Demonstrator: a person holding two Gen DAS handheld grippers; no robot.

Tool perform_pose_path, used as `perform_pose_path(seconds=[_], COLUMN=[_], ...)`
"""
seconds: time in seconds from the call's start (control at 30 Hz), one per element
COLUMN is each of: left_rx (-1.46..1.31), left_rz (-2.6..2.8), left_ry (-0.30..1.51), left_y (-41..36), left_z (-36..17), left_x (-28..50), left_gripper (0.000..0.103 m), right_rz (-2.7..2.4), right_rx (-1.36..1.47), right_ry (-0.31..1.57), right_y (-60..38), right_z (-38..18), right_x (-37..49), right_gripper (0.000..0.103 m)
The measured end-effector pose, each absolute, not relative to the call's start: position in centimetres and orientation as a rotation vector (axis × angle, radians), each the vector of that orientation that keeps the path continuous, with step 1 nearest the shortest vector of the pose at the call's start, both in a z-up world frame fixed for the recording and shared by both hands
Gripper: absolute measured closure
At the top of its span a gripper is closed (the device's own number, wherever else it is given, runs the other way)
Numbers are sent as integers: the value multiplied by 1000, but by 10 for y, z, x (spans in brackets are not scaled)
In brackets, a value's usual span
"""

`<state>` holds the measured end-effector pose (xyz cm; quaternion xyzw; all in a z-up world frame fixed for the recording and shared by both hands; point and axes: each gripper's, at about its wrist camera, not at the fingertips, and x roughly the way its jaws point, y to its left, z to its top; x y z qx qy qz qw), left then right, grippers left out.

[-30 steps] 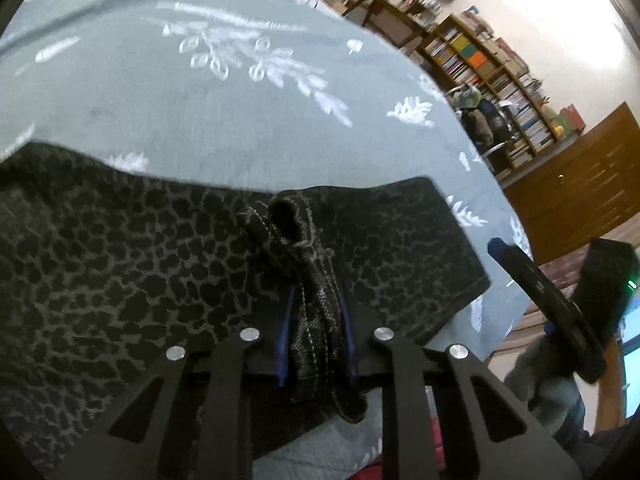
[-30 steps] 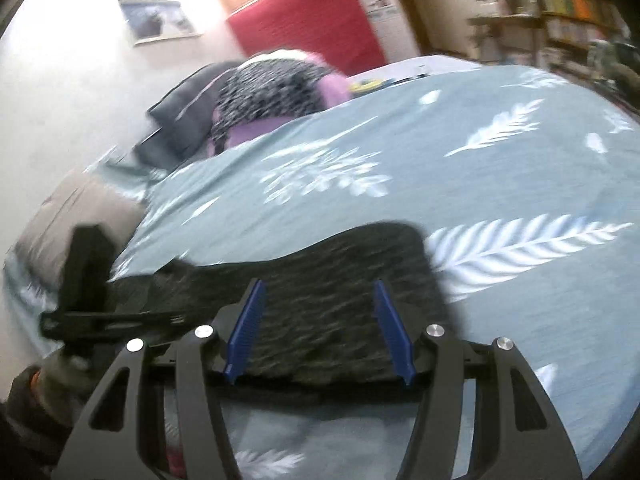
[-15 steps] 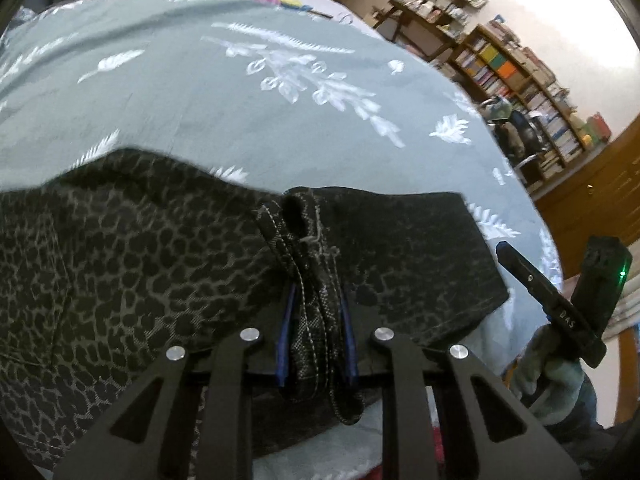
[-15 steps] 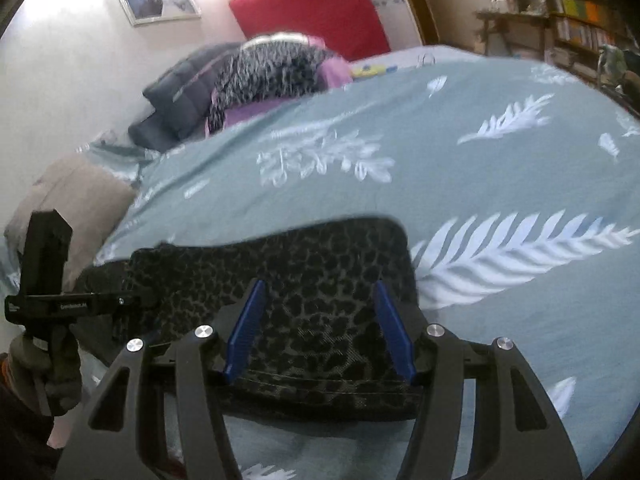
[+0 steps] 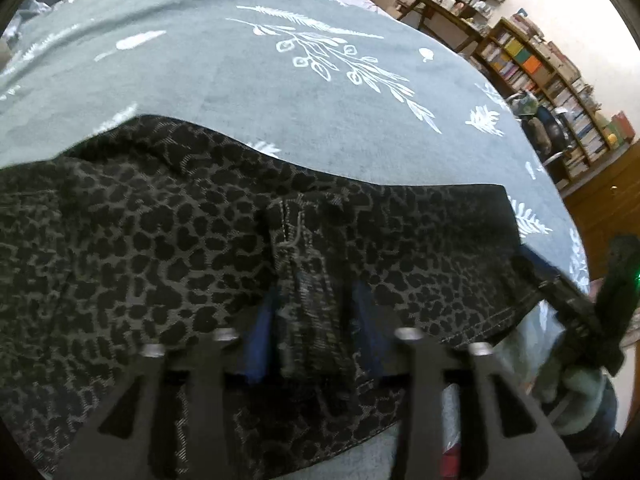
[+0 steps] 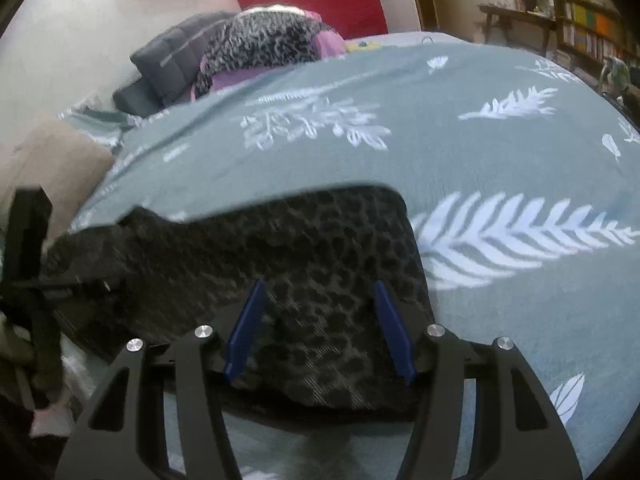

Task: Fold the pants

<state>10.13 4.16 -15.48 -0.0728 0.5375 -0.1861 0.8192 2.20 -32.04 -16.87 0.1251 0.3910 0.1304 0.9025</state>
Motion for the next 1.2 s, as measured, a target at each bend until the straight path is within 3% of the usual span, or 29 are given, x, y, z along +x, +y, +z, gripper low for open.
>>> perform_pose_path(seconds=[0.03, 0.1, 0.4, 0.53, 0.77, 0.9, 1.2], left_rx=[-157, -151, -130, -167, -142, -104, -247], left_rz=[-391, -362, -283, -307, -229, -209, -233], left_ry=[1139, 1117, 946, 955, 1039, 1052, 990], left_y=[43, 44, 46, 39, 27, 27, 60], left_z=[-152, -142, -104, -110, -150, -167, -140], left_x=[100, 97, 82, 94, 120, 123, 109], left_gripper=[37, 33, 28, 28, 28, 28, 28], right_rz=[269, 265, 257, 239, 238, 224, 222], right_rx=[264, 276, 245, 199, 64, -1, -14], right_ry=[805, 800, 842, 854, 850, 844, 840], right_y=[-320, -320, -305, -299, -277, -268, -267], right_z=[-164, -158, -166, -179, -196, -200, -202], right_x=[26, 34, 64, 67, 61, 59, 58], right_gripper=[44, 44, 44, 44, 28, 25, 25])
